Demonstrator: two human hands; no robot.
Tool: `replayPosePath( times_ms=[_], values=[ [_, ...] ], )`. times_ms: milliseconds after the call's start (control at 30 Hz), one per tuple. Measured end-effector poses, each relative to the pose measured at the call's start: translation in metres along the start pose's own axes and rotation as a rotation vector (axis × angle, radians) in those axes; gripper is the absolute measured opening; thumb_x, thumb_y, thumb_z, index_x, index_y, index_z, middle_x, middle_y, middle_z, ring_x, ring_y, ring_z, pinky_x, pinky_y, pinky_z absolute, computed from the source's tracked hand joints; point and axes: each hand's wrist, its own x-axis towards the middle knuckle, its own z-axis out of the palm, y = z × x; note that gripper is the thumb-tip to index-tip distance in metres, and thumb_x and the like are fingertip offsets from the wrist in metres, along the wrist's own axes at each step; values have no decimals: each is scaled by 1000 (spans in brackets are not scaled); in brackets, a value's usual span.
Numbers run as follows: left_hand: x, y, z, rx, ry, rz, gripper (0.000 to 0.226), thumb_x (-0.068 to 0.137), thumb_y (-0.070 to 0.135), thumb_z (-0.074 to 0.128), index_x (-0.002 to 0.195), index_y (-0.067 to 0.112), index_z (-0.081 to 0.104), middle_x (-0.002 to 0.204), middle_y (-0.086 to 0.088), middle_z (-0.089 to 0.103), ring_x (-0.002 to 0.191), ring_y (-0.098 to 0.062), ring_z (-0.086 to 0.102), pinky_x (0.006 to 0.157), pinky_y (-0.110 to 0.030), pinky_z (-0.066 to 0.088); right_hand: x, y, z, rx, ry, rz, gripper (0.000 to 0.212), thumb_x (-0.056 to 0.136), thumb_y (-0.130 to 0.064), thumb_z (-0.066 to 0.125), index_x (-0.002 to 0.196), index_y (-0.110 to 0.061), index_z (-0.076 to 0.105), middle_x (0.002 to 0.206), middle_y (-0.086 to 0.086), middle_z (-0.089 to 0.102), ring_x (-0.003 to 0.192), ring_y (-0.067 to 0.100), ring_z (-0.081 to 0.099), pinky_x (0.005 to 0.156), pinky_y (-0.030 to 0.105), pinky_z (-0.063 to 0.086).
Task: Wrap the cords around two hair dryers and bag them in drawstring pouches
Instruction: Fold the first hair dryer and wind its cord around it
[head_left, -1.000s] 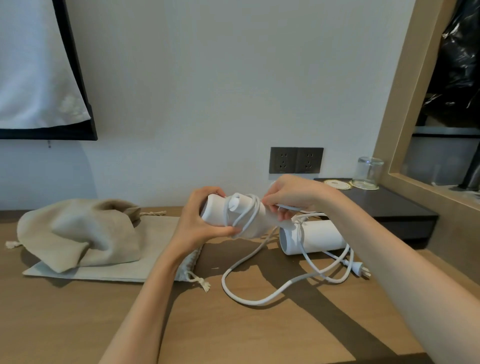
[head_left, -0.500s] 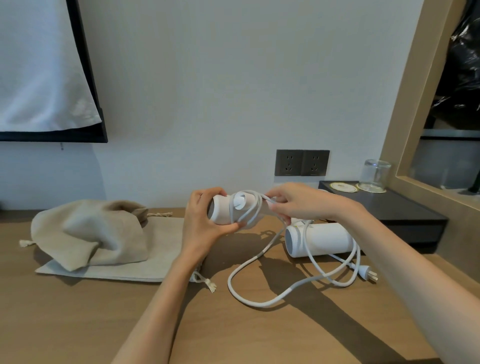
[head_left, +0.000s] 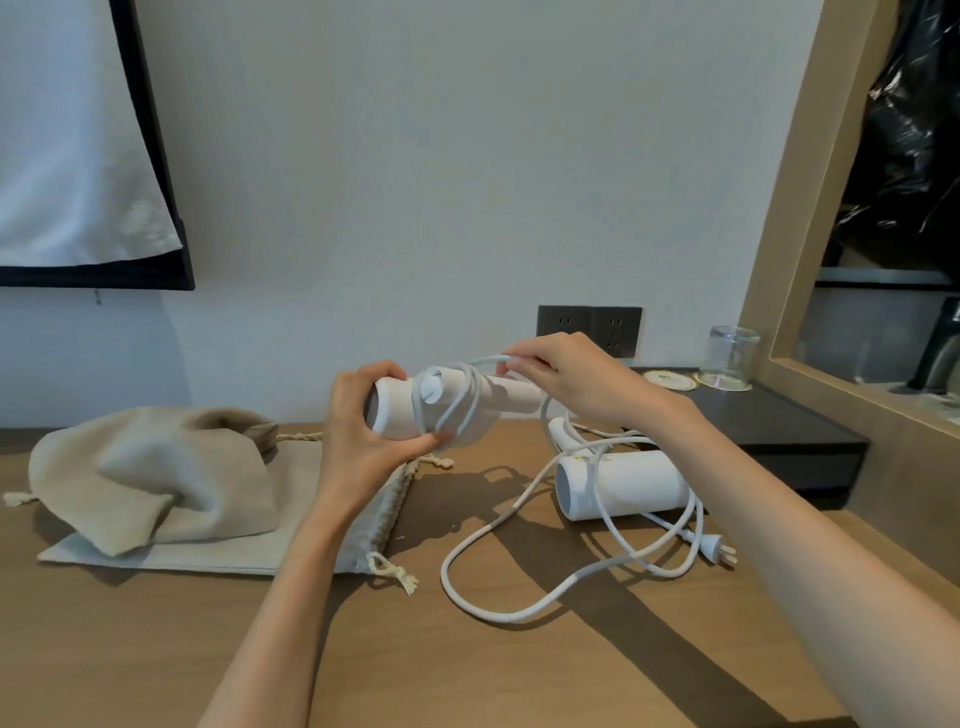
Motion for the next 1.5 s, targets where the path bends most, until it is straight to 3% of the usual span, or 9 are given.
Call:
replayPosePath(
  times_ms=[133, 400, 600, 700, 833, 1000, 1200, 1433, 1500],
  values=[
    [-2, -1, 3, 35, 53, 20, 68, 48, 19, 94, 101, 31, 53, 104, 2, 48, 94, -2, 47, 72, -15, 42, 7, -12, 9, 262, -72, 37, 39, 102, -25, 39, 114, 8, 58, 62, 5, 42, 51, 10, 32, 45, 16, 26],
    [-1, 1, 4, -43, 176, -117, 65, 52, 20, 92, 102, 30, 52, 106, 1, 51, 92, -3, 49, 71, -5, 38, 10, -24, 37, 451, 101, 20, 33, 102, -24, 38, 115, -9, 64, 55, -7, 41, 46, 3, 36, 49, 27, 32],
    [1, -8, -1, -135, 217, -190, 65, 52, 34, 92, 101, 35, 50, 105, 5, 51, 97, -21, 58, 71, -46, 57, 12, -27, 45, 866, 220, 179, 32, 103, -19, 36, 116, -9, 63, 54, -5, 34, 43, 4, 27, 41, 20, 19],
    [2, -6, -3, -102, 240, -195, 65, 52, 32, 92, 100, 34, 50, 106, 2, 51, 95, -16, 56, 68, -42, 57, 12, -29, 48, 693, 215, 58, 30, 103, -21, 38, 120, -24, 62, 50, -19, 46, 48, -1, 42, 48, 13, 26],
    [-1, 3, 0, -30, 212, -171, 62, 56, 24, 90, 102, 29, 50, 106, -2, 48, 87, 11, 45, 67, -4, 39, 9, -30, 53, 443, 212, -63, 32, 102, -20, 38, 122, -15, 63, 54, -32, 49, 62, -8, 47, 58, 13, 32],
    [-1, 3, 0, -187, 213, -297, 61, 55, 31, 92, 99, 37, 51, 104, 7, 52, 97, -13, 58, 71, -35, 58, 5, -24, 57, 409, 146, -89, 38, 103, -27, 37, 140, -34, 42, 109, -23, 62, 100, -4, 53, 74, 8, 39],
    [2, 14, -4, -602, 315, -602, 53, 65, 12, 85, 103, 25, 50, 104, -1, 52, 94, -20, 62, 61, -33, 60, -10, -13, 73, 170, 12, -167, 44, 102, -37, 29, 131, -63, 6, 58, 1, 45, 55, 21, 46, 53, 34, 35],
    [6, 20, 0, -941, 358, -823, 69, 61, 19, 82, 122, 18, 50, 116, -10, 58, 99, -21, 63, 62, -29, 58, -13, 8, 83, 7, -74, -250, 56, 100, -44, 20, 128, -71, -19, 63, 9, 56, 59, 21, 57, 63, 39, 52],
    [8, 20, -2, -1028, 380, -852, 56, 67, 17, 79, 117, 20, 52, 112, -9, 60, 98, -19, 63, 59, -27, 57, -13, 13, 80, 26, -82, -262, 55, 102, -38, 25, 134, -67, -9, 62, -11, 51, 60, 5, 53, 64, 27, 49]
  ],
)
